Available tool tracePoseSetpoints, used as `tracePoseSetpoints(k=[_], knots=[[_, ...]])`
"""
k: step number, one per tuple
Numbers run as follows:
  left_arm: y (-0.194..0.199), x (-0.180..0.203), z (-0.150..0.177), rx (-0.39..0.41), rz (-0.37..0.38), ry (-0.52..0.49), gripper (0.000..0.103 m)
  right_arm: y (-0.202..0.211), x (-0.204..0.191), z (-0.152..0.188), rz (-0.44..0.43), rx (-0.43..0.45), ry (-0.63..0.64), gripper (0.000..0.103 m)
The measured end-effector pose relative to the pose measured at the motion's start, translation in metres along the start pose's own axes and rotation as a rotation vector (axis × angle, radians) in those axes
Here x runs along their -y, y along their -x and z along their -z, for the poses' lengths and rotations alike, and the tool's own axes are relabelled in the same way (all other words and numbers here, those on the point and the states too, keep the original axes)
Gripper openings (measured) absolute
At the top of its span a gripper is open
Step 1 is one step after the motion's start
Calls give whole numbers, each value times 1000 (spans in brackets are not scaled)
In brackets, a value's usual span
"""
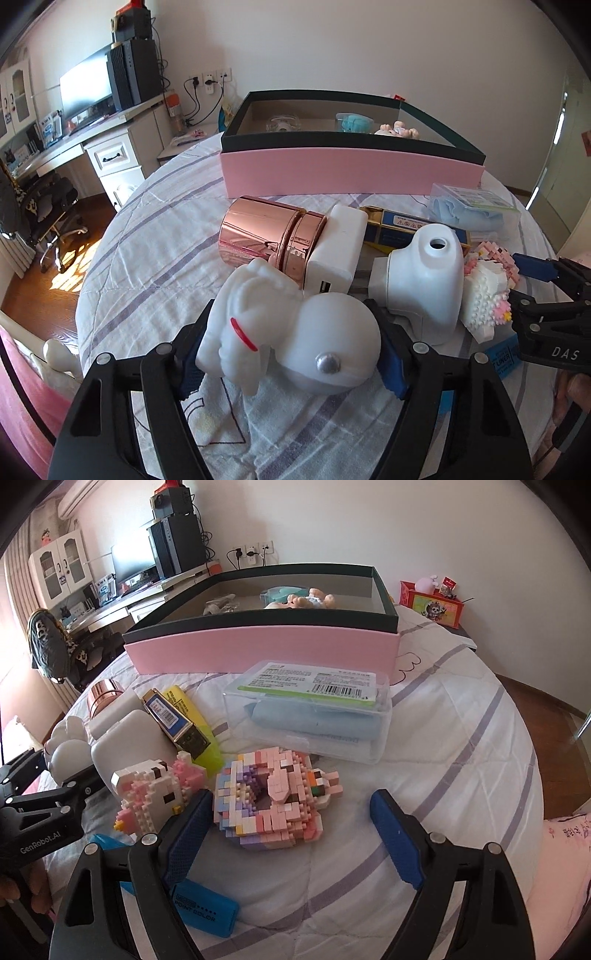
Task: Organize rigid objects
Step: 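Grasp the white bunny lamp with the left tool while the right tool grasps the pink block figure, then lift the bunny lamp and block figure over the pink box and release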
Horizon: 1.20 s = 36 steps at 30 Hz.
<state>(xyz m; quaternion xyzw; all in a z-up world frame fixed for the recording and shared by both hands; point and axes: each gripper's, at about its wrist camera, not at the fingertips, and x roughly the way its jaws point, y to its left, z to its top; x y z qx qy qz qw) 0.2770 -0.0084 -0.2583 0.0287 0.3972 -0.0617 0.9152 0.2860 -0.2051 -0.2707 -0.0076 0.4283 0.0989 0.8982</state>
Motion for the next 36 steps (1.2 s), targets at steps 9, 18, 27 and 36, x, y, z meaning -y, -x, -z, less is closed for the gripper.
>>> tracePoseSetpoints(k=[9, 18, 27, 36], knots=[[29, 5, 6, 47, 24, -1, 75, 22, 3, 13, -11, 58, -31, 69], [80, 21, 0, 188, 30, -14, 75, 102, -17, 8, 72, 310, 1, 69], [123, 32, -12, 317, 34, -34, 75, 148, -39, -2, 65, 434, 46, 69], [121, 35, -28, 329, 30, -63, 75, 145, -40, -15, 67, 436, 63, 69]])
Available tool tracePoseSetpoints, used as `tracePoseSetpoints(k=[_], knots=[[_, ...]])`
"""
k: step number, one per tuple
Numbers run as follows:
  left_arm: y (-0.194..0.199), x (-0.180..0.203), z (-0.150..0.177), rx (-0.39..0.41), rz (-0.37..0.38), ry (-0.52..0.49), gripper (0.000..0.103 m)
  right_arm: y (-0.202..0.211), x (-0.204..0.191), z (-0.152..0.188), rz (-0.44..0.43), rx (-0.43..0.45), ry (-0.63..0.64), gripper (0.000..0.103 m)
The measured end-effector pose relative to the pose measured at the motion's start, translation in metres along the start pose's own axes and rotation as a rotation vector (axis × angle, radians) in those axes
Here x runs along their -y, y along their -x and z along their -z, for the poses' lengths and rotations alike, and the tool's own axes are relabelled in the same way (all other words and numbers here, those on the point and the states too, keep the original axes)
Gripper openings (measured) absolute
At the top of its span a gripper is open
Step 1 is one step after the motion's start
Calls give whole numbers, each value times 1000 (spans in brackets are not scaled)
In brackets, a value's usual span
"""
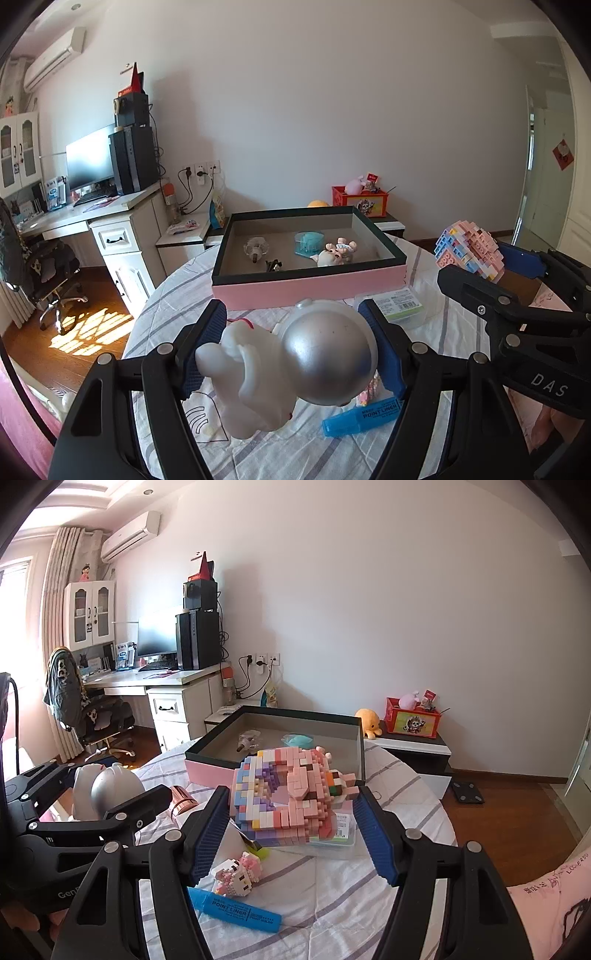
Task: Organize rigid objects
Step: 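Lift the bunny lamp and block figure over the pink box and release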
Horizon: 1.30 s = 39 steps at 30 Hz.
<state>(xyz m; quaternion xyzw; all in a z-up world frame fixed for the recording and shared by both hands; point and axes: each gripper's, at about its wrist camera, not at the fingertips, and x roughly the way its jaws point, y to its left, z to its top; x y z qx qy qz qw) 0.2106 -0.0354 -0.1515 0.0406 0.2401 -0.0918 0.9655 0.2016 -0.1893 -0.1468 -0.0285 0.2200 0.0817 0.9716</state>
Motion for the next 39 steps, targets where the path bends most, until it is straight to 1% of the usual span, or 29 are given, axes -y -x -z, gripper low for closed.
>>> tracePoseSetpoints(k=[3, 5, 9, 11, 13, 15, 18, 20, 21, 23, 28, 30, 32, 34, 36, 37, 39], knots=[[-14, 0, -9, -9, 6, -14, 75, -14, 2, -10, 2, -5, 15, 69], [-27, -2, -20, -7, -6, -31, 75, -29, 3, -18, 4, -10, 31, 69], [-59, -10, -46, -5, -20, -57, 75, -66, 10, -40, -18, -32, 39, 69], [-82, -17, -60, -22, -23, -60, 75, -90, 12, -53, -22, -53, 50, 69], [-109, -25, -72, -57, -30, -56, 75, -118, 14, -64, -54, -83, 38, 69], [-135, -32, -80, -84, -37, -61, 75, -144, 14, -71, -61, -108, 40, 69], [-175, -42, -87, -151, -36, -52, 75, -184, 16, -75, -73, -165, 36, 69], [-200, -44, -89, -184, -53, -60, 75, -208, 16, -75, -46, -195, 52, 69], [-213, -44, -91, -213, -55, -70, 75, -217, 18, -74, -38, -209, 50, 69], [-233, -40, -90, -246, -57, -86, 75, -236, 23, -72, -12, -244, 49, 69], [-275, -30, -91, -318, -41, -120, 75, -265, 39, -69, 44, -310, 57, 69], [-288, -27, -89, -347, -43, -125, 75, -271, 45, -65, 52, -334, 60, 69], [-296, -27, -87, -386, -38, -110, 75, -277, 47, -64, 57, -333, 57, 69], [-297, -28, -87, -389, -49, -108, 75, -281, 51, -62, 46, -352, 42, 69], [-294, -28, -86, -381, -56, -108, 76, -281, 54, -60, 21, -345, 17, 70], [-291, -28, -87, -373, -60, -107, 79, -280, 56, -60, 10, -343, 4, 70], [-280, -27, -86, -355, -80, -99, 82, -272, 58, -61, 4, -324, -19, 77]])
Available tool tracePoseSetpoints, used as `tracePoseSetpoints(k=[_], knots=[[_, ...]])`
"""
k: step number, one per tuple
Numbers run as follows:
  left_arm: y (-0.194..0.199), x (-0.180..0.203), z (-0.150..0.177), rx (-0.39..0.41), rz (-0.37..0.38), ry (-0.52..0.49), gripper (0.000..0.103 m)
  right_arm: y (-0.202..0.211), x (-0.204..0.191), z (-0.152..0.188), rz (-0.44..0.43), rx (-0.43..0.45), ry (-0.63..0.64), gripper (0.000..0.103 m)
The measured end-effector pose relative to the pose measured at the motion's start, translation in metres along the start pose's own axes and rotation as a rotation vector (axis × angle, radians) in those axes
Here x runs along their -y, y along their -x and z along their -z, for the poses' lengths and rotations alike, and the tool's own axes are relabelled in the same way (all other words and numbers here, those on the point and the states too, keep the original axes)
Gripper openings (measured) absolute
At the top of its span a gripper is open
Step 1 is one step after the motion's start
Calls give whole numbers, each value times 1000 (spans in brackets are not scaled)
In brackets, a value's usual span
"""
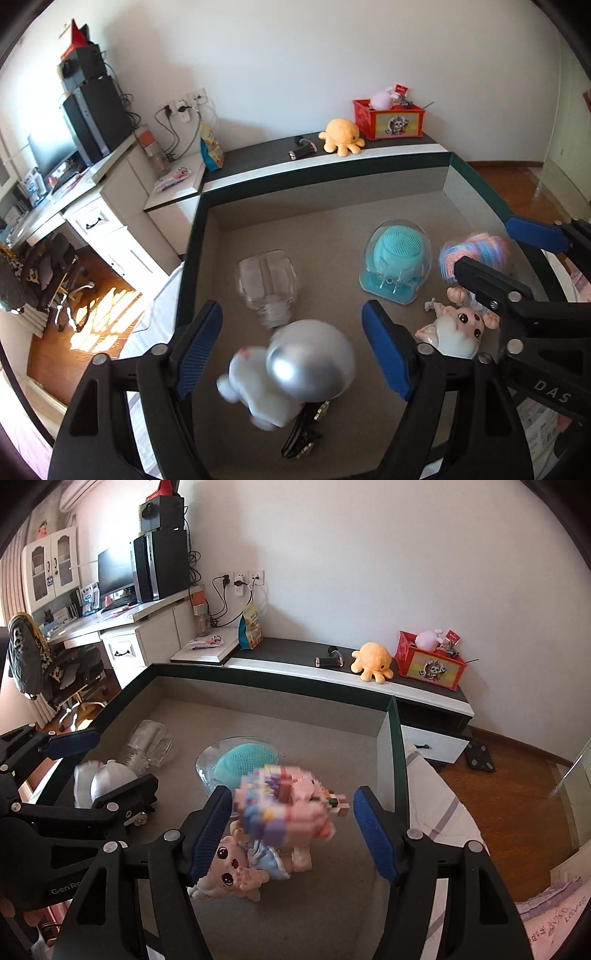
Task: Organize rigid objects
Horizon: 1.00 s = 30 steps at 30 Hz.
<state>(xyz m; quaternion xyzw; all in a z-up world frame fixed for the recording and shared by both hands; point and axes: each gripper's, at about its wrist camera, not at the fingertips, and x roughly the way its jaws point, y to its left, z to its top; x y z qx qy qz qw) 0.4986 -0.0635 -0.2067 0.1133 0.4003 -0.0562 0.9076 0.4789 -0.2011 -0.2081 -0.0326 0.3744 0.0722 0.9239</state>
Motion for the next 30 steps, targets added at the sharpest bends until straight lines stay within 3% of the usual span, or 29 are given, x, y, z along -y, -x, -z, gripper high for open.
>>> tracePoseSetpoints(k=[1, 5, 11, 20, 23, 30], knots=[[6, -1, 1, 15, 1, 5, 85, 7, 1, 1, -4, 21, -9, 82], [45, -8, 12, 101, -9, 41, 92, 37, -1, 8, -36, 57, -23, 88], [139, -10, 51, 313, -67, 76, 103, 125, -19, 37, -66, 207, -25, 89], [262, -8, 128, 533, -85, 154, 103, 247, -58, 104, 3, 397, 6, 90], [290, -6, 151, 569, -88, 155, 103, 281, -66, 124, 3, 461, -6, 90], [340, -3, 197, 627, -90, 212, 103, 329, -78, 155, 8, 498, -19, 90]])
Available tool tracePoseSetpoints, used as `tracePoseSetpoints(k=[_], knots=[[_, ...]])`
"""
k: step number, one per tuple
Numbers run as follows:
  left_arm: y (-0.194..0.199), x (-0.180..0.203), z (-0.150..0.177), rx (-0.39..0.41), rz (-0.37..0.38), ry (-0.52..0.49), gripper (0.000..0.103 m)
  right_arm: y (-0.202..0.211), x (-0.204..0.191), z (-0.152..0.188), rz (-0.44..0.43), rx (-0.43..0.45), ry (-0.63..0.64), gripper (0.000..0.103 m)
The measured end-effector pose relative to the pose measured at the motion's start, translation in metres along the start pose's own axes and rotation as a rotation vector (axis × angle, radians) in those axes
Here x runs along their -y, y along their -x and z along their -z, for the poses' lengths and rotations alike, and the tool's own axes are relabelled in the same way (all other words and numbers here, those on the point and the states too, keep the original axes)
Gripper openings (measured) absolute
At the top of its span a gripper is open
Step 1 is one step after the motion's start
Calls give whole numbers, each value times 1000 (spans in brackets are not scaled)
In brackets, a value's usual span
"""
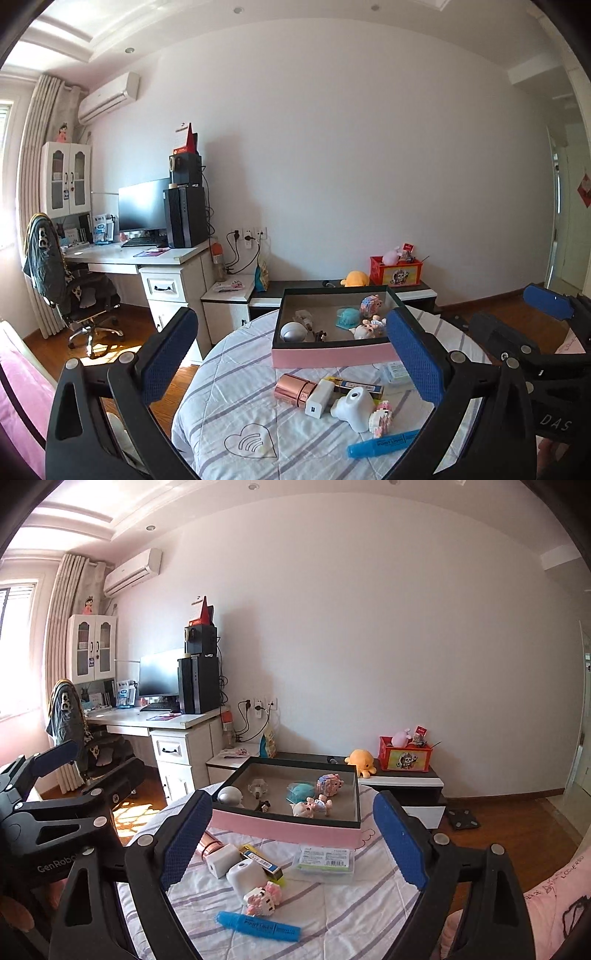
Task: Organize rigid objects
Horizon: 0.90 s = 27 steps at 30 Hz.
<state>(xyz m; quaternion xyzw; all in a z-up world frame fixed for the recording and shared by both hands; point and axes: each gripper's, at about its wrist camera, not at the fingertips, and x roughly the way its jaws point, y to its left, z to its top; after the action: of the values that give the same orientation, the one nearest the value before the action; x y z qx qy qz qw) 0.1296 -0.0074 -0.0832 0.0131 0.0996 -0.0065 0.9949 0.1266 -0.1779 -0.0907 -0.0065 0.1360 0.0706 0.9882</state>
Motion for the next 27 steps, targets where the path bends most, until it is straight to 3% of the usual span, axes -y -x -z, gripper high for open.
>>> tracePoseSetpoints(k=[6, 11, 27], knots=[[39, -1, 9, 58, -6, 23, 103, 41, -4, 8, 31, 43, 21, 90], [52, 5, 12, 54, 5, 15, 103, 59, -7, 13, 52, 53, 22, 90], [50, 9, 15, 54, 2, 0, 103, 51, -9, 17, 68, 45, 29, 90]])
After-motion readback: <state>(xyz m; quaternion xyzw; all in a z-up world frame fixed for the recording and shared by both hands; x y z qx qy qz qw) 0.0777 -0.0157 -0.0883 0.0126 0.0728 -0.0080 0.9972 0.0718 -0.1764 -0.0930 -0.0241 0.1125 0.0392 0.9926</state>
